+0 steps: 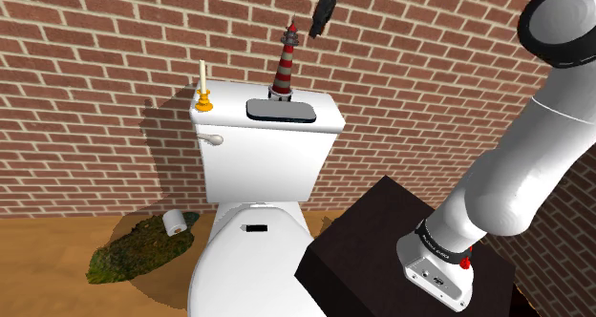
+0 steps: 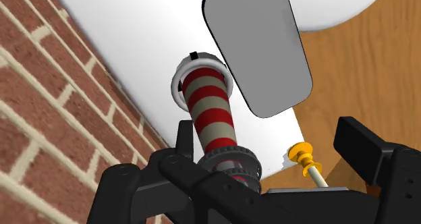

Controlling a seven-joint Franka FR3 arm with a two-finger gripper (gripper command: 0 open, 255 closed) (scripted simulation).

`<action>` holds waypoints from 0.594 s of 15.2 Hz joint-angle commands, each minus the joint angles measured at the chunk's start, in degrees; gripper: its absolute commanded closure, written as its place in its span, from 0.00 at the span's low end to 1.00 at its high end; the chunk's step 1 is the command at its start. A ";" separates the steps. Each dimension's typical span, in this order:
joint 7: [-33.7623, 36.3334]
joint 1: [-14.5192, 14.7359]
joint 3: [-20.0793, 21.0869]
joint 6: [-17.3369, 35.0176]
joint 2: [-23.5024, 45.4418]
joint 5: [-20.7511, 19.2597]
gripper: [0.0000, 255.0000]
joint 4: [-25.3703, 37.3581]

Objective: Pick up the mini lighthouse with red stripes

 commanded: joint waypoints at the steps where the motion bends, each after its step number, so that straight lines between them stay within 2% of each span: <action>1: -3.84 -0.66 -0.10 -2.78 6.16 2.09 0.00 7.88; 3: -6.60 -1.53 0.42 -6.03 12.57 3.94 0.00 16.60; 4: -6.79 -1.68 0.57 -6.34 13.15 4.06 0.00 17.43; 9: -7.51 -1.25 0.64 -1.89 11.79 3.83 0.00 11.58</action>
